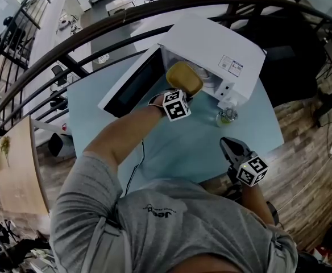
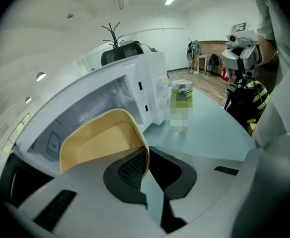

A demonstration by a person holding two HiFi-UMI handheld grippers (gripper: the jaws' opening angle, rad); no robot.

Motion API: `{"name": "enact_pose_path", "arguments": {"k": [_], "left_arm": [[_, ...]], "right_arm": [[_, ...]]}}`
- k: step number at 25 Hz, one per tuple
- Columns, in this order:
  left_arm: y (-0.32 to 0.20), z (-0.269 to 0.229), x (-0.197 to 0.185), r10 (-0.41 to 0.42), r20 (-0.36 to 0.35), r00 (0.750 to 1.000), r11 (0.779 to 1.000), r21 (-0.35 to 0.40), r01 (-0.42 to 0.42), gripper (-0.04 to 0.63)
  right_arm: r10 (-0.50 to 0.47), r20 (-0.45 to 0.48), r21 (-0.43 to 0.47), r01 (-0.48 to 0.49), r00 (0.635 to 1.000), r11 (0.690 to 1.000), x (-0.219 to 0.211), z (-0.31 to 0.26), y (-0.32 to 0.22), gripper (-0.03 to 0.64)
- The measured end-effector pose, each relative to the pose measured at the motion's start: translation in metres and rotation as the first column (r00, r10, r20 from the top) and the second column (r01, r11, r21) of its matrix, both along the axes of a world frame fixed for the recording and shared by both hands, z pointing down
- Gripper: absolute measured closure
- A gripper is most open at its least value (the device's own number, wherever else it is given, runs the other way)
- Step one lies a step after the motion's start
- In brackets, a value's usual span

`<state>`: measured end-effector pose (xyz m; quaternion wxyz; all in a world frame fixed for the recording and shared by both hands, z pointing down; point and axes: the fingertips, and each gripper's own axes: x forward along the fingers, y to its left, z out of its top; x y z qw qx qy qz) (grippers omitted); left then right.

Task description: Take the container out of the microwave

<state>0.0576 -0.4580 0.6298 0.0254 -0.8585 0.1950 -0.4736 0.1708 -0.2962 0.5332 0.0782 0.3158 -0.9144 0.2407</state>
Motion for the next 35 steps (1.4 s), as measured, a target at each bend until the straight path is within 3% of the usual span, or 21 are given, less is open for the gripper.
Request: {"name": "enact_pose_path", "arguments": {"k": [6,12,21,29,35], "left_arm": [[0.078,-0.049,-0.031,0.054,-0.075,0.996,0.999,-0.002,-0.054,0.565],[0.153,-0.098,-0.081,0.112,-0.097,0.989,0.993,0.031,-0.110,0.565],[0.257,-0.130,-0.157,0.202,-0.025,0.979,0.979,0.047,-0.200,0.565],[0.317,-0.139,-0.188,0.101,-0.006,0.995,0.992,0.073,-0.101,0.565],[0.358,-0.132,-0.171,-0.042,-0.034,0.999,0.997,0.066,0.044,0.565]], "right_arm": [[-0.016,0.007,0.025,0.016,1.000,1.000,-0.047,-0.024,0.023,0.598],[-0.020,0.002,0.061,0.020,1.000,0.998,-0.105,-0.047,0.060,0.598],[-0.010,0.023,0.108,0.007,1.000,0.994,-0.172,-0.081,0.109,0.598],[-0.072,0.016,0.170,0.068,0.997,0.983,-0.159,-0.108,0.135,0.598],[-0.150,0.023,0.159,0.144,0.988,0.977,-0.133,-0.100,0.153,0.598]]}}
